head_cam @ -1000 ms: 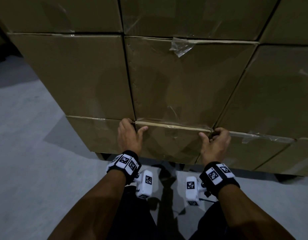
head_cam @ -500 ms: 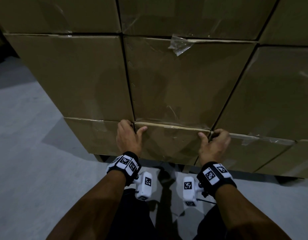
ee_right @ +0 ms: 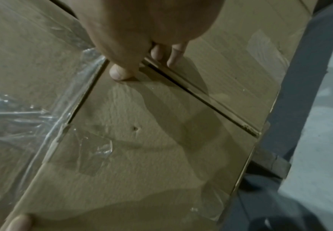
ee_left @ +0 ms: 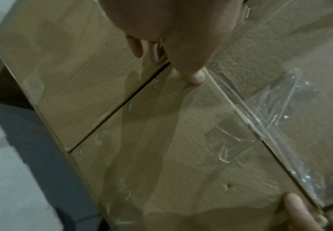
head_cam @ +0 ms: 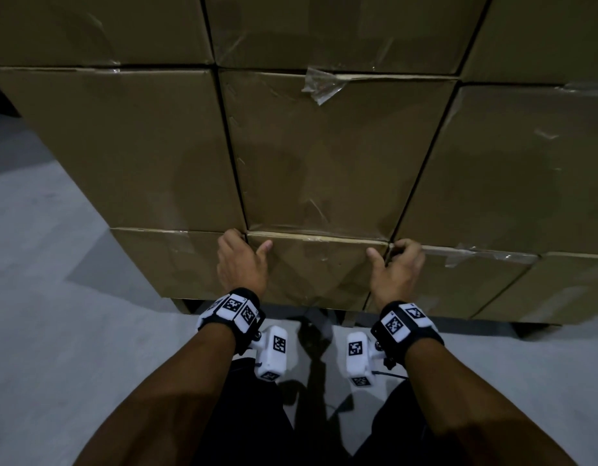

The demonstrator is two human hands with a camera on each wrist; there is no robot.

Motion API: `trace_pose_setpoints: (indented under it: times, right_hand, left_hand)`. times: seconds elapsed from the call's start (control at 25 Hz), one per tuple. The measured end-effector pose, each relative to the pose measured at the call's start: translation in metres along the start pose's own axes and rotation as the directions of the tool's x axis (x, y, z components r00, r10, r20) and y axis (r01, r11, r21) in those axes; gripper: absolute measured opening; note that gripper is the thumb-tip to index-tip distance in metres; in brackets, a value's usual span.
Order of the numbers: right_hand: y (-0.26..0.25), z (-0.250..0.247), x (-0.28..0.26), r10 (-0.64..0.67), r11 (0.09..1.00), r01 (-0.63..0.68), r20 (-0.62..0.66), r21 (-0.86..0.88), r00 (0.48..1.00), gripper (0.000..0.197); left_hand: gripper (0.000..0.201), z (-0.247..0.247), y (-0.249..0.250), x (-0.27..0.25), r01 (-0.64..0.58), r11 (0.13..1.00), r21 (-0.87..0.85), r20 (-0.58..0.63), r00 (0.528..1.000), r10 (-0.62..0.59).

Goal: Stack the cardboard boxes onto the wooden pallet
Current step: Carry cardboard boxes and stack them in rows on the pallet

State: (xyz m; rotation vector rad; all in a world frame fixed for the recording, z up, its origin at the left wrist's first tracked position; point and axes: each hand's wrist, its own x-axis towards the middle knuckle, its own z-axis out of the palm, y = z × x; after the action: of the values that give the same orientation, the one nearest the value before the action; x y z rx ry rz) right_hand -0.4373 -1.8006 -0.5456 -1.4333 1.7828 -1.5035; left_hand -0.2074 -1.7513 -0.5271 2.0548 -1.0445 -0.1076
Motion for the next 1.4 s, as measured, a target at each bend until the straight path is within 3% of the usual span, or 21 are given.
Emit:
trace_pose_setpoints:
  times: [0.28, 0.48, 0.72, 0.92, 1.04, 1.24, 1.4]
  right_hand:
    - [-0.010, -0.013, 0.001, 0.067, 0.997, -0.063, 0.109, -0.039, 0.992, 0.038]
    - [-0.052, -0.052, 0.000, 0.228, 0.954, -0.142, 0.329, -0.264, 0.916, 0.049]
    - [-0.203, -0.161, 0.042, 0.286, 0.882, -0.069, 0.413, -0.467, 0.865, 0.044]
    - [-0.340, -0.268, 0.090, 0.282, 0.831, 0.014, 0.443, -0.556, 0.851, 0.043]
    - [-0.401, -0.324, 0.118, 0.248, 0.825, 0.051, 0.440, -0.563, 0.863, 0.044]
    - [-0.441, -0.366, 0.153, 0.195, 0.818, 0.093, 0.426, -0.567, 0.883, 0.043]
    - [-0.451, -0.374, 0.179, 0.156, 0.782, 0.152, 0.425, -0.605, 0.892, 0.045]
  left_hand:
    - [0.053, -0.006, 0.012, -0.004, 0.050, 0.996, 0.080, 0.077, 0.995, -0.056]
    - [0.056, -0.042, 0.052, -0.018, 0.091, 0.972, 0.218, 0.294, 0.943, -0.154]
    - [0.035, -0.161, 0.204, -0.021, -0.108, 0.944, 0.312, 0.458, 0.888, -0.050]
    - [0.035, -0.265, 0.354, -0.021, -0.388, 0.863, 0.325, 0.581, 0.802, 0.141]
    - [0.031, -0.307, 0.434, -0.019, -0.511, 0.810, 0.287, 0.595, 0.758, 0.268]
    - [0.041, -0.323, 0.510, -0.015, -0.571, 0.786, 0.237, 0.561, 0.741, 0.369]
    - [0.051, -0.313, 0.531, -0.003, -0.603, 0.755, 0.257, 0.568, 0.726, 0.387]
